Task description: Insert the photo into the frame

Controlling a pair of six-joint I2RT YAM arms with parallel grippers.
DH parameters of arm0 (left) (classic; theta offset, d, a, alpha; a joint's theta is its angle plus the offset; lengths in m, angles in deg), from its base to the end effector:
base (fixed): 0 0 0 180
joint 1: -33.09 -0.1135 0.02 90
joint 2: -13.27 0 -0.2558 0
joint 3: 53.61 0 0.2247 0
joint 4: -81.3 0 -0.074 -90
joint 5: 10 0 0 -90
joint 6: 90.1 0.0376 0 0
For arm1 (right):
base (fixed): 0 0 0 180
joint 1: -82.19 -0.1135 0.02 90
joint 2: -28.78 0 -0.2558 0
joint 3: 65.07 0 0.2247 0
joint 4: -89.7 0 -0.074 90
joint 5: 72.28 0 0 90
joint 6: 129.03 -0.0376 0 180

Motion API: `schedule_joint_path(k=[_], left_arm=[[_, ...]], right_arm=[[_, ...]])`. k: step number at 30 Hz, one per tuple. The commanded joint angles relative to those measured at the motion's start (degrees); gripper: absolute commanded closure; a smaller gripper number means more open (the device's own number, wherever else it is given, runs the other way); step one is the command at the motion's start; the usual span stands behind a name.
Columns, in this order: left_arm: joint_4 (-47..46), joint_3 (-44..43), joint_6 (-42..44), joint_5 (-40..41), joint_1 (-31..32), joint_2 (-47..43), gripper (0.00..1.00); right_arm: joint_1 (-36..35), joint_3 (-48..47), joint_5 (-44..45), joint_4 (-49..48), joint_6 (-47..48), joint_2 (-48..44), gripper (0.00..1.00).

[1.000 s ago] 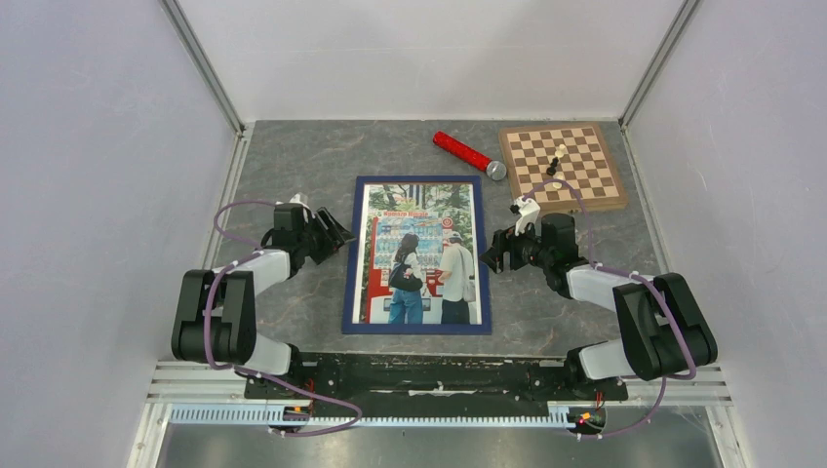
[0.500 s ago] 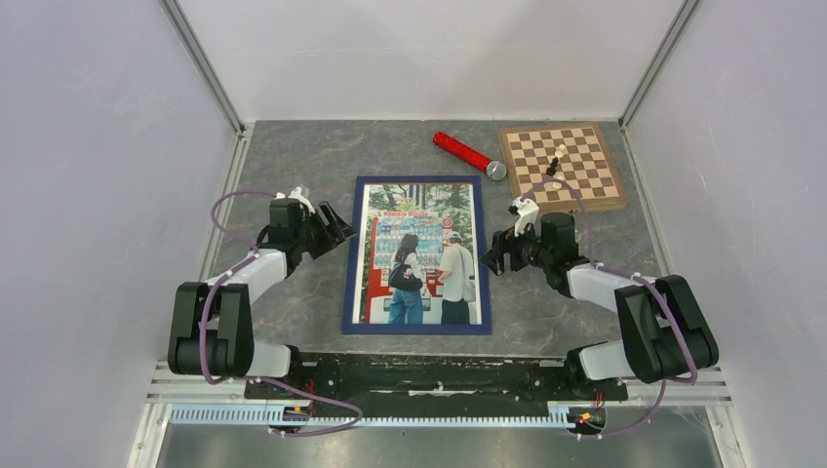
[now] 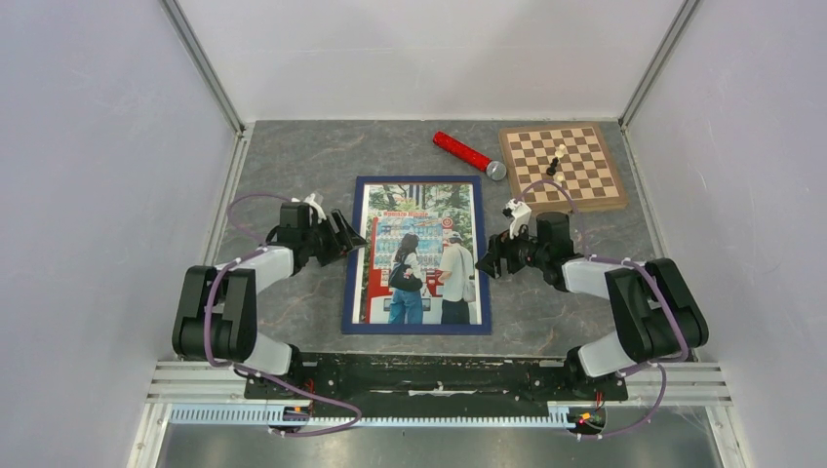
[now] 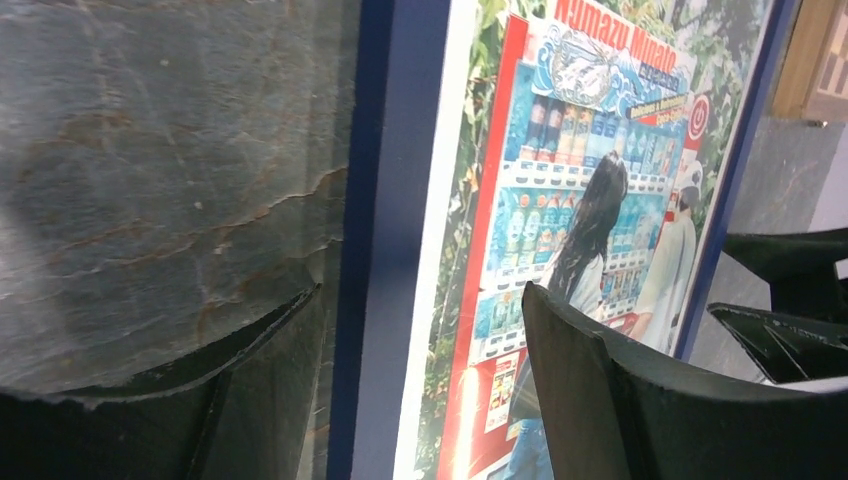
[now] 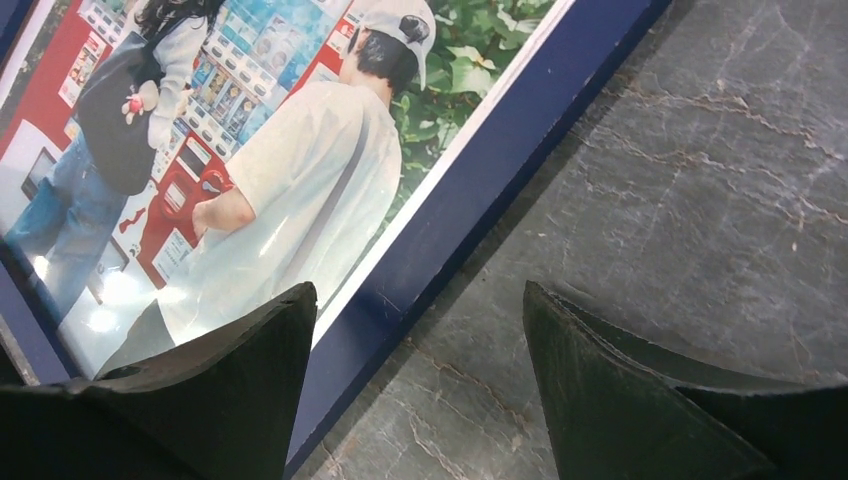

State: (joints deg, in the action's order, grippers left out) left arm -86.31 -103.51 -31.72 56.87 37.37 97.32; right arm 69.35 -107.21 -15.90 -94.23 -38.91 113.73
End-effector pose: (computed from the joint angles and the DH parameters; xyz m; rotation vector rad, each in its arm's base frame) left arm 0.2523 -0.0337 0.1630 -0.3818 2.4087 -0.7718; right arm 0.2336 0.0746 0.1495 -0.5650 2.1536 0.7784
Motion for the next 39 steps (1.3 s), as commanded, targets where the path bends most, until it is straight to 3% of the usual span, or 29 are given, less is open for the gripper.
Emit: schedule_joint_path(k=[1, 10, 23, 33, 39], left_arm=[[-3.7, -0.4, 1.2, -2.8, 1.1, 1.2, 0.22], [-7.5, -1.6, -0.5, -4.2, 2.9, 5.2, 0.22], [-6.8, -4.6, 0.8, -3.1, 3.8, 7.5, 0.20], [-1.8, -6.2, 5.2, 2.8, 3.5, -3.7, 0.13], [8.2, -12.3, 10.7, 8.4, 1.6, -7.7, 0.08]], right_arm=[[-0.1, -2.7, -4.1, -2.5, 0.0, 2.7, 0.22], [-0.7, -7.9, -6.9, -2.7, -1.9, 8.3, 0.25], [-0.6, -11.7, -4.7, -0.3, 1.1, 9.0, 0.26], [-0.6, -11.1, 5.1, 5.8, 10.7, -4.6, 0.10], [-0.5, -9.5, 12.6, 8.7, 13.5, -15.9, 0.03]])
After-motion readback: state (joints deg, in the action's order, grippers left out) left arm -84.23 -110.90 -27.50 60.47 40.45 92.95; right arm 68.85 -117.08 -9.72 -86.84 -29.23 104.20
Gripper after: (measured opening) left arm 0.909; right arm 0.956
